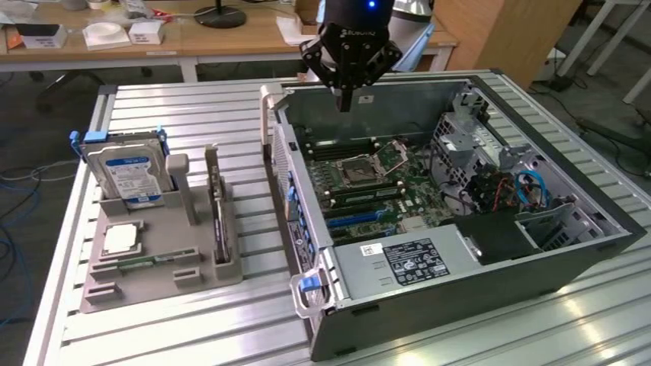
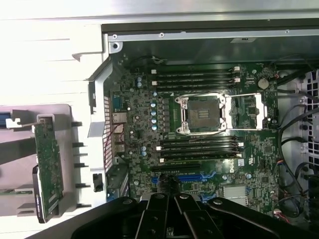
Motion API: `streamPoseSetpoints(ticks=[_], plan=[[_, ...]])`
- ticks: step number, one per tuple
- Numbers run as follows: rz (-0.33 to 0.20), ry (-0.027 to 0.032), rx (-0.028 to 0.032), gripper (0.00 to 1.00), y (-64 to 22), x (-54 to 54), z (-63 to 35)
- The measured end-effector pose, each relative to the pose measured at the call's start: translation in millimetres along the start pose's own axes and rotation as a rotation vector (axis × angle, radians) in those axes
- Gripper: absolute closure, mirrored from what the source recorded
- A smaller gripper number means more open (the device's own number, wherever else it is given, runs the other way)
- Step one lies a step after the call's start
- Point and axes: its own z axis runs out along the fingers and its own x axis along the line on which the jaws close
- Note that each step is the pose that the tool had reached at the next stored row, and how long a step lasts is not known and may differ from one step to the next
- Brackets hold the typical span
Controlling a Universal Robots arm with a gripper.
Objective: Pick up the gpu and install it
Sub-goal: 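Reach for the gpu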
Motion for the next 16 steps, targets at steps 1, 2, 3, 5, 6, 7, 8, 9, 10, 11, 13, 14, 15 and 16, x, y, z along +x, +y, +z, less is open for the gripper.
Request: streamPoseSetpoints(ticks=[1,2,3,5,6,7,8,9,10,11,13,14,15,16], plan=[[0.0,0.0,0.0,0.9,-0.1,1.2,0.0],[0.0,0.0,0.0,0.9,-0.2,2.1,0.0],[0.0,0.0,0.0,0.9,-0.3,3.2,-0.1],[0.0,0.0,0.0,0.9,-0.4,5.1,-0.1],[0.0,0.0,-0.0001,0.9,-0.4,5.9,-0.1],[0.0,-0.0001,0.0,0.9,-0.5,6.7,-0.2],[0.0,0.0,0.0,0.9,-0.6,7.6,-0.2],[0.0,0.0,0.0,0.9,-0.7,8.6,-0.2],[0.0,0.0,0.0,0.9,-0.8,9.8,-0.3],[0.0,0.0,0.0,0.9,-0.8,10.9,-0.3],[0.0,0.0,-0.0001,0.9,-1.0,13.0,-0.3],[0.0,0.0,0.0,0.9,-1.1,13.9,-0.4],[0.0,0.0,0.0,0.9,-1.1,14.7,-0.4],[0.0,0.0,0.0,0.9,-1.2,15.6,-0.4]])
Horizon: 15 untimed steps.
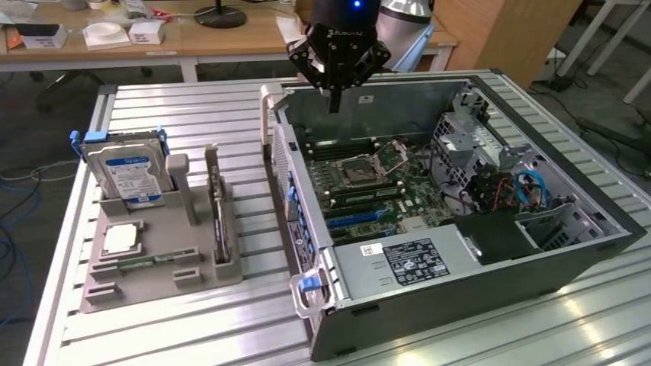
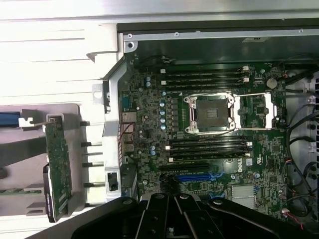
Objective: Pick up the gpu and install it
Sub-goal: 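Reach for the gpu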
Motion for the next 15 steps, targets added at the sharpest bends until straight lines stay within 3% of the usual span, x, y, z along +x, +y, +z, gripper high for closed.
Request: streamPoseSetpoints(ticks=[15], plan=[[0.0,-0.0001,0.0,0.9,-1.1,14.3,-0.3]])
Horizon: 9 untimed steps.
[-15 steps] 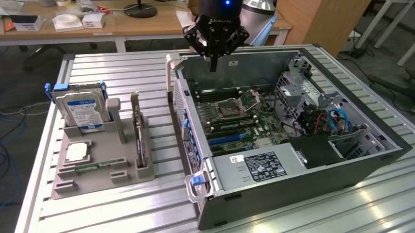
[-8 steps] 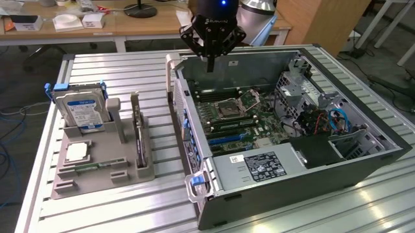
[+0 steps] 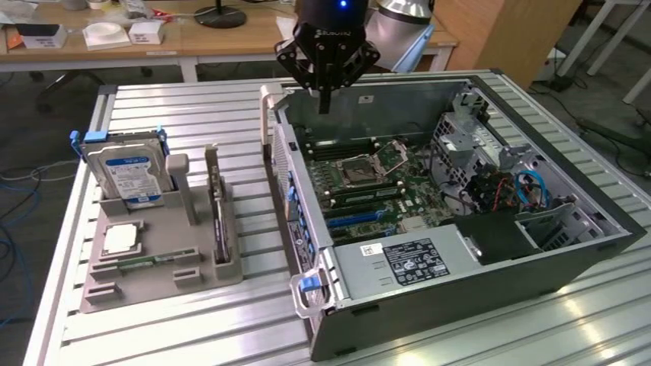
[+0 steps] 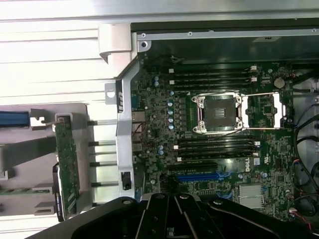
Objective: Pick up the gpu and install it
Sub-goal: 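Reach for the gpu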
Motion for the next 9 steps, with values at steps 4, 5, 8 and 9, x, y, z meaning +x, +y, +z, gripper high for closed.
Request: streamPoseSetpoints(ticks=[4,5,8,9], plan=[[0.0,0.0001,0.0001,0.9,-0.2,2.6,-0.1],[0.0,0.0,0.0,0.9,-0.2,3.3,-0.1],[0.0,0.0001,0.0001,0.9,-0.4,5.2,-0.2],[0.0,0.0,0.0,0.9,-0.4,5.9,-0.2]])
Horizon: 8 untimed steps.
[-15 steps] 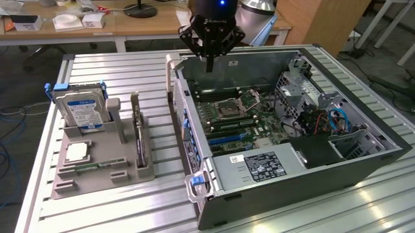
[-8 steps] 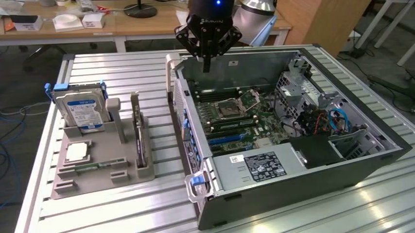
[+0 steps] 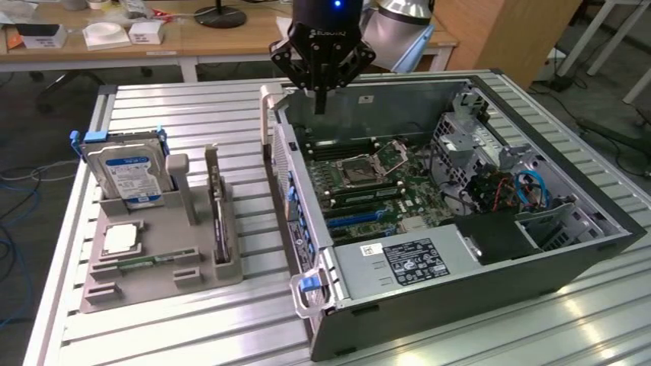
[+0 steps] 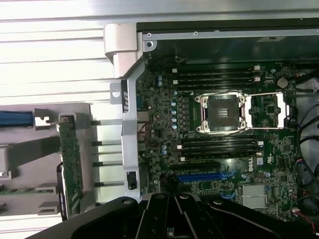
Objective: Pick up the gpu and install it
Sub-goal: 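Reach for the gpu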
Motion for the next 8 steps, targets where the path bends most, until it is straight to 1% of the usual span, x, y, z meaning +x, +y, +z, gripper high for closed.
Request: streamPoseSetpoints(ticks=[8], plan=[[0.0,0.0,0.0,0.9,-0.4,5.8,-0.1]])
